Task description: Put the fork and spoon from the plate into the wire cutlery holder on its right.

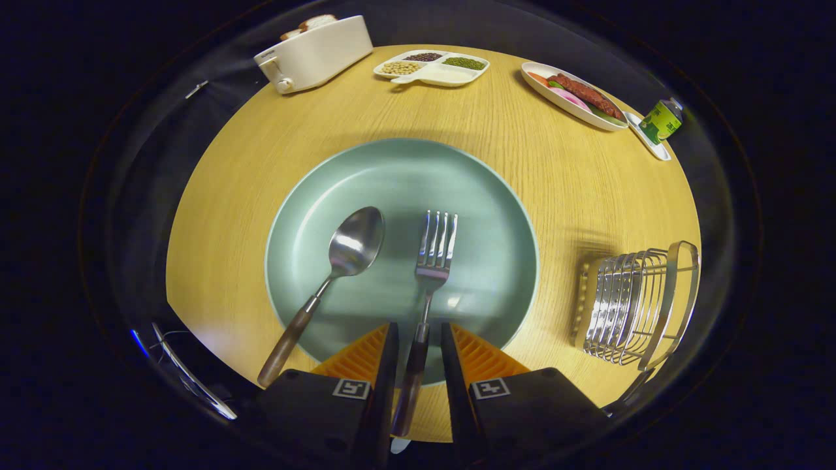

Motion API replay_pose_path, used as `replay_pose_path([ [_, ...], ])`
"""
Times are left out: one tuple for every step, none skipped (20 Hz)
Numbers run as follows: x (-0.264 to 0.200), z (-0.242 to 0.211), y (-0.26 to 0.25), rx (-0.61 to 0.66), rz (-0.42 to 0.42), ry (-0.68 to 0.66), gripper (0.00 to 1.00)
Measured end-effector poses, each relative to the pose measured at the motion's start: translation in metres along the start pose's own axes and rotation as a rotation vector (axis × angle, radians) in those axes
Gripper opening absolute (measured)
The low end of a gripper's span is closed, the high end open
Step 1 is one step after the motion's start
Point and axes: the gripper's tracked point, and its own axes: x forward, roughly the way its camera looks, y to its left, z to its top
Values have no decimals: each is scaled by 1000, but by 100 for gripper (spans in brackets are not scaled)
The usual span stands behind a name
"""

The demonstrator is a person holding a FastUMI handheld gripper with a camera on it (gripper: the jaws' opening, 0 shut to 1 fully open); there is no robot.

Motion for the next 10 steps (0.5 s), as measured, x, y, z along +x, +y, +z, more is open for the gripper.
replay_pose_path([
  [0,2,0,9,1,8,39],
  [2,5,0,11,1,17,37],
  [-2,3,-4,15,-11,27,36],
  [2,4,-3,22,-9,29,23],
  [0,2,-4,9,-10,33,17],
  [-2,5,-5,13,4,19,17],
  [-2,-1,-5,18,6,33,11],
  [0,1,-4,31,14,36,10],
  [-1,0,-4,37,28,48,8],
  [-2,0,-5,44,39,49,8],
])
